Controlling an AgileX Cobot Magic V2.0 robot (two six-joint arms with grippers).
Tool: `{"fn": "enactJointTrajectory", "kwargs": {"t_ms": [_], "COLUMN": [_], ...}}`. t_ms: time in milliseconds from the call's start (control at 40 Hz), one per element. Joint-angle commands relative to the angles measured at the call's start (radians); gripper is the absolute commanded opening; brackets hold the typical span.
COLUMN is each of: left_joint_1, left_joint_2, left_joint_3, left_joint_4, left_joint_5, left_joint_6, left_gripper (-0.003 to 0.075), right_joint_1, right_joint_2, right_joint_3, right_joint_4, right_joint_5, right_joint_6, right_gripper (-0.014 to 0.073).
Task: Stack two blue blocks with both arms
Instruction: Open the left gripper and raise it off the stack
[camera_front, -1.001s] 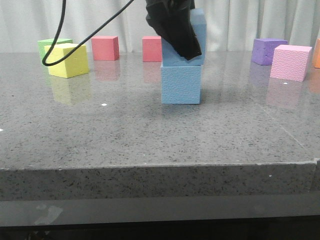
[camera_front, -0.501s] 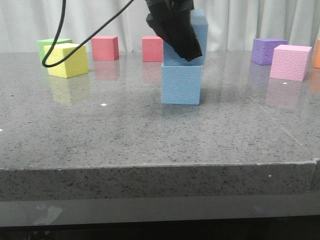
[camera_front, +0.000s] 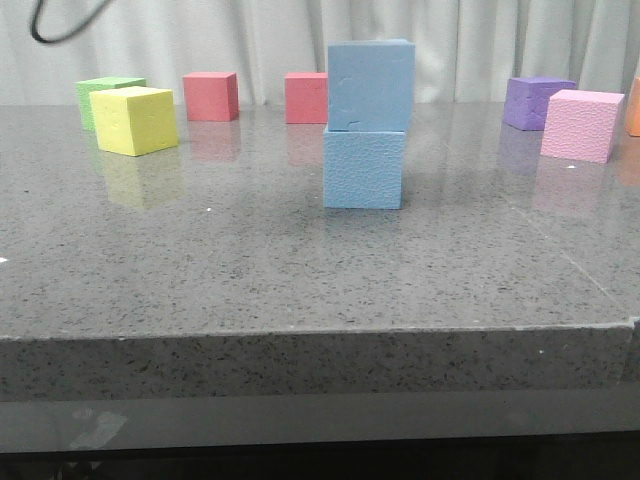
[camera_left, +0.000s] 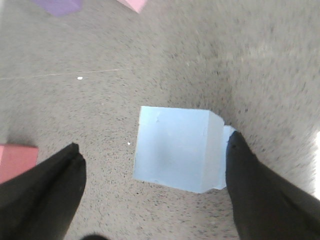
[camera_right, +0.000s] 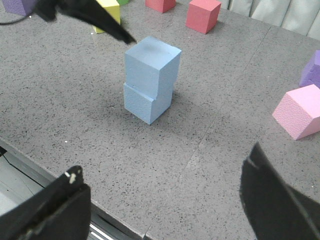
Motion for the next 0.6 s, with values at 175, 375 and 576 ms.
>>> {"fn": "enactJointTrajectory", "kwargs": {"t_ms": [175, 375, 576], "left_joint_1": [0.007, 0.018, 0.018], "left_joint_2": [-0.188, -0.300, -0.468], "left_joint_3": [-0.029, 0.080, 0.326], "left_joint_4": [-0.018, -0.016, 0.051], "left_joint_5": [0.010, 0.032, -0.048], "left_joint_6": [-0.605, -0.706, -0.772], "left_gripper": [0.0547, 0.0547, 0.0547], "right_joint_1": [-0.003, -0.003, -0.003], "right_joint_2": [0.002, 0.002, 0.002], "right_joint_3": [-0.022, -0.022, -0.022], "right_joint_4": [0.018, 0.018, 0.018], "right_joint_5": [-0.064, -0.064, -0.064], "right_joint_6": [-0.003, -0.003, -0.003], "right_gripper": [0.0615, 0.0615, 0.0615]}}
